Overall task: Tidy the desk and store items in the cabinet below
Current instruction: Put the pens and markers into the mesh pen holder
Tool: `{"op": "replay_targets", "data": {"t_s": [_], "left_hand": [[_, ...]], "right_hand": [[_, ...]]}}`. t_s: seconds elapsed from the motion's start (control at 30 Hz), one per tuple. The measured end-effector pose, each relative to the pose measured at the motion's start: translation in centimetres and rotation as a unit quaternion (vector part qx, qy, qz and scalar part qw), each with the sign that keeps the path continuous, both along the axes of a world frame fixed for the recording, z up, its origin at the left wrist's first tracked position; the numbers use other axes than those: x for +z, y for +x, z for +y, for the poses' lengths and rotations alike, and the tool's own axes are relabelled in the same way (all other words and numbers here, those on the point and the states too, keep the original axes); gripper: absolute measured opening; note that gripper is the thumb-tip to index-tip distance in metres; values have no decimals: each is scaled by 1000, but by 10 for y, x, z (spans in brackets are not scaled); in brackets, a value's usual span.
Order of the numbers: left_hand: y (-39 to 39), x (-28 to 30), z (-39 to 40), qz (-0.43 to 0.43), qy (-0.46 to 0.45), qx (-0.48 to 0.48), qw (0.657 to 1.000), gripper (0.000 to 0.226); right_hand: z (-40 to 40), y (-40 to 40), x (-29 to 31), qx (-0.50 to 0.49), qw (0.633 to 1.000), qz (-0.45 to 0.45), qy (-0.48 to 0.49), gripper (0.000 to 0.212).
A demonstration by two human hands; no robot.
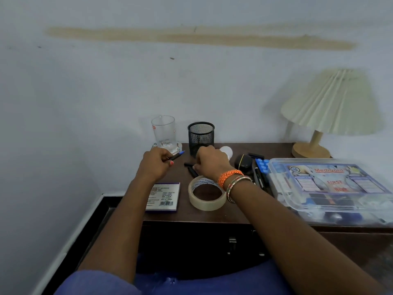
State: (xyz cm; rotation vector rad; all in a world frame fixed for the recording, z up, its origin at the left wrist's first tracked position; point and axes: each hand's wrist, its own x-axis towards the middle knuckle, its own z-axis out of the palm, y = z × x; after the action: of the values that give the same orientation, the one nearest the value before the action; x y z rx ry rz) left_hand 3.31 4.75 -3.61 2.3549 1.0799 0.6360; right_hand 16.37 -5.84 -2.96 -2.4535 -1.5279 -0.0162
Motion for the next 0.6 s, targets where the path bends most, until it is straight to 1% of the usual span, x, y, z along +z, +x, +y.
{"op": "replay_targets", "data": {"t_s": [0.17, 0.27, 0.33, 0.4, 0.47, 0.5, 0.53, 0.57, 0.6], "left_hand": [[-14, -4, 9, 15, -12, 18, 1000, 28], [-20, -3, 10, 10, -16, 12, 1000, 28], [-23, -4, 12, 1, -23, 8, 1000, 27], [-26, -3, 13, -9, -30, 5, 999, 26], [-27, -1, 14, -28, -33, 0, 999, 24], [-27, 0, 14, -41, -32, -2, 999, 24], [-26, 2, 13, -60, -32, -6, 998, 23], [-24, 6, 11, -81, -33, -11, 996, 21], [-22, 10, 8, -103, -37, -18, 994, 19]], "right_hand": [[13, -6, -5, 9, 999, -11, -51, 38], [19, -8, -5, -4, 998, -25, -60, 42], [22, -10, -5, -13, 998, -12, -54, 41], [26, -12, -1, -41, 998, 52, -12, 40], [30, -8, 5, -56, 982, 163, 78, 29], [31, -7, 10, -52, 964, 229, 129, 22], [30, -7, 17, -48, 936, 299, 180, 19], [29, -5, 24, -50, 899, 368, 234, 18], [27, -5, 32, -54, 853, 433, 287, 16]]}}
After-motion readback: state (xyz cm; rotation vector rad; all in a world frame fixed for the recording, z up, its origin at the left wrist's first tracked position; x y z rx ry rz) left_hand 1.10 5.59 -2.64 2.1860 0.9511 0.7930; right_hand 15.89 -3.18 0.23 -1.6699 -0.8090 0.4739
